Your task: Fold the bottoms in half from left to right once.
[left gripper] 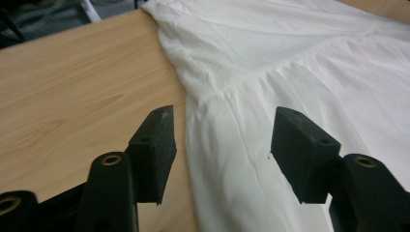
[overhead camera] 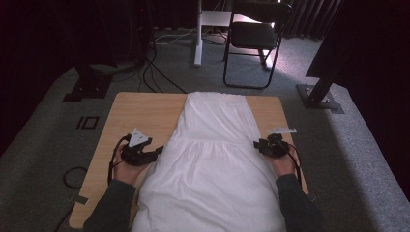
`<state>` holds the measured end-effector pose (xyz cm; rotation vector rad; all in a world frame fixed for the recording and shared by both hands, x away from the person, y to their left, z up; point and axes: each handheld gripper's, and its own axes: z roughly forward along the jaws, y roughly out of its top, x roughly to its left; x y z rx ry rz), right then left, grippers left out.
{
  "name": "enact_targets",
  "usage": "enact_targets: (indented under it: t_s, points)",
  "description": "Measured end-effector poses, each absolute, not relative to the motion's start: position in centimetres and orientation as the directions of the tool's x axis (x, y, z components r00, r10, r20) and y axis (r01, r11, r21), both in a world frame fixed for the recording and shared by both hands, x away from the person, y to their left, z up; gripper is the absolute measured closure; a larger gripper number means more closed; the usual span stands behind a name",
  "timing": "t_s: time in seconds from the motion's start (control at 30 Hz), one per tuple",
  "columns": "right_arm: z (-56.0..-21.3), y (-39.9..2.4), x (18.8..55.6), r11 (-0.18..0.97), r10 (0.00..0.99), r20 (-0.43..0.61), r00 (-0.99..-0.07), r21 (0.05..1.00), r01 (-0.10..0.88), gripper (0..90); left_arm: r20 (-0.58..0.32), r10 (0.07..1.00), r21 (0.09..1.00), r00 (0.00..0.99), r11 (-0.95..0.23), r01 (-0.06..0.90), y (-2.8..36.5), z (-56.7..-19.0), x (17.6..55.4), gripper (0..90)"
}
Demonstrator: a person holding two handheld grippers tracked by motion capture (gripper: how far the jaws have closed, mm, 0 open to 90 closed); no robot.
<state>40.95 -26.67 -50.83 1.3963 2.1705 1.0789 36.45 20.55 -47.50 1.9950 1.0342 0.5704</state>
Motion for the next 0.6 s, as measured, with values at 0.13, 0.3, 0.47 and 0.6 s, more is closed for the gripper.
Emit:
enact_targets:
  t_s: [0.13, 0.3, 0.47, 0.6]
  points:
    - [-51.9, -25.4, 43.9, 0.216, 0.888, 0.140, -0.438, 0.713, 0.667, 58.1, -0.022, 0.828, 0.783, 0.560, -0.334, 0.524, 19.3, -49.3, 39.6, 42.4]
    - [-53.7, -24.2, 45.5, 0.248, 0.883, 0.156, -0.443, 0.647, 0.721, 70.5, -0.074, 0.829, 0.733, 0.554, -0.332, 0.594, 18.3, -51.9, 41.6, 43.1]
    - [-50.7, -24.5, 43.9, 0.284, 0.887, 0.049, -0.460, 0.728, 0.625, 89.0, -0.084, 0.816, 0.741, 0.571, -0.332, 0.584, 17.7, -51.8, 41.2, 42.9]
    - [-46.9, -26.0, 41.6, 0.269, 0.922, -0.075, -0.379, 0.828, 0.491, 88.9, -0.076, 0.811, 0.740, 0.580, -0.344, 0.578, 17.6, -51.5, 41.0, 42.7]
